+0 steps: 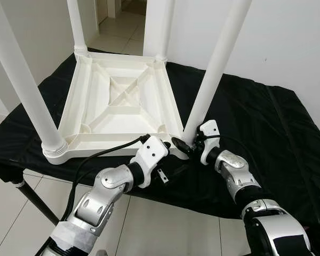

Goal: Building children table

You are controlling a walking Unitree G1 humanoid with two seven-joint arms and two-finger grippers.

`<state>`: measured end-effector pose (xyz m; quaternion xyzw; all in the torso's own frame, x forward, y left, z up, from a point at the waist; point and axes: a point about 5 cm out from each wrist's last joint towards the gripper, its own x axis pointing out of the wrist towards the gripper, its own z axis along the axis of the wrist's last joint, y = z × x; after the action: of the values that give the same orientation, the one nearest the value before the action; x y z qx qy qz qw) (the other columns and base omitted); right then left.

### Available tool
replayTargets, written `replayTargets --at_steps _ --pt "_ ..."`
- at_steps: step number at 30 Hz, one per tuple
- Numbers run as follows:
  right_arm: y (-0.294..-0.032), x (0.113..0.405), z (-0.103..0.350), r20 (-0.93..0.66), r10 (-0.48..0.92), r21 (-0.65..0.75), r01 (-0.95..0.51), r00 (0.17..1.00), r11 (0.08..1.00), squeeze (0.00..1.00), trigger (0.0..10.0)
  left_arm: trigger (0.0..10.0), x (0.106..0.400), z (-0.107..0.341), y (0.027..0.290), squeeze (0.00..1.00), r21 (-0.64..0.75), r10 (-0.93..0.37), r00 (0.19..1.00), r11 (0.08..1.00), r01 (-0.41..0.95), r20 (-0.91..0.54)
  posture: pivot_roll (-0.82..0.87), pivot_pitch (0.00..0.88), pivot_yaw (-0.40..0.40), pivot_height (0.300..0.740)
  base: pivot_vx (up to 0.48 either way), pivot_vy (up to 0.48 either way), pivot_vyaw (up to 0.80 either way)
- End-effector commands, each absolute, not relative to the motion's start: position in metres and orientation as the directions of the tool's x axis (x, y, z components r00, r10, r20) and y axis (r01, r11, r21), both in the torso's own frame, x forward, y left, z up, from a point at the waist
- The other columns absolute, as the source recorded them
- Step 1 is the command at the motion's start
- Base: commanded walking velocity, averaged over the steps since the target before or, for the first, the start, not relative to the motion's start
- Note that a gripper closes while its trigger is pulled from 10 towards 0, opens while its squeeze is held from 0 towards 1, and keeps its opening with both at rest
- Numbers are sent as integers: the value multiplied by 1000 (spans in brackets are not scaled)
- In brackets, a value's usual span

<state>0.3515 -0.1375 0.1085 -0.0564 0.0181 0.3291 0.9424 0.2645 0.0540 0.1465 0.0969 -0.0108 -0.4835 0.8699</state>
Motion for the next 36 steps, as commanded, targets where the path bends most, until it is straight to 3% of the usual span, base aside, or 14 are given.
replayTargets --at_steps 1,6,13,20,25,26,28,29,36 --pt "-146 347 91 -151 549 -72 -563 822 824 0 10000 10000 263 145 51 0 172 -847 526 508 844 -81 11 0 -108 740 0 0 0" --pt "-147 345 88 -142 468 -69 -481 872 874 0 10000 10000 263 146 51 0 173 -846 527 509 843 -79 2 0 -105 740 0 0 0" --pt "-132 332 73 -146 198 8 -199 969 980 0 10000 10000 265 147 51 0 173 -847 526 509 843 -76 -5 0 -100 740 0 0 0" --pt "-105 318 70 -139 102 72 -93 985 993 0 10000 10000 265 147 52 0 172 -846 527 509 843 -78 2 0 -102 740 0 0 0" --pt "-103 318 73 -126 108 66 -100 986 993 0 10000 10000 265 147 52 0 172 -846 528 510 843 -78 1 0 -103 740 0 0 0" --pt "-106 319 76 -107 122 66 -115 987 991 784 10000 10000 265 147 52 0 172 -845 529 512 842 -78 2 0 -103 740 0 0 0" --pt "-108 319 78 -97 126 65 -120 987 991 784 10000 10000 265 147 52 0 172 -844 530 512 841 -78 2 0 -103 740 0 0 0" --pt "-112 320 81 -79 126 62 -121 989 991 1000 10000 10000 265 147 52 0 172 -844 531 514 840 -77 3 0 -104 740 0 0 0" --pt "-124 322 89 -46 141 39 -139 989 990 1000 10000 10000 265 147 53 0 172 -841 536 518 838 -75 3 0 -105 740 0 0 0"
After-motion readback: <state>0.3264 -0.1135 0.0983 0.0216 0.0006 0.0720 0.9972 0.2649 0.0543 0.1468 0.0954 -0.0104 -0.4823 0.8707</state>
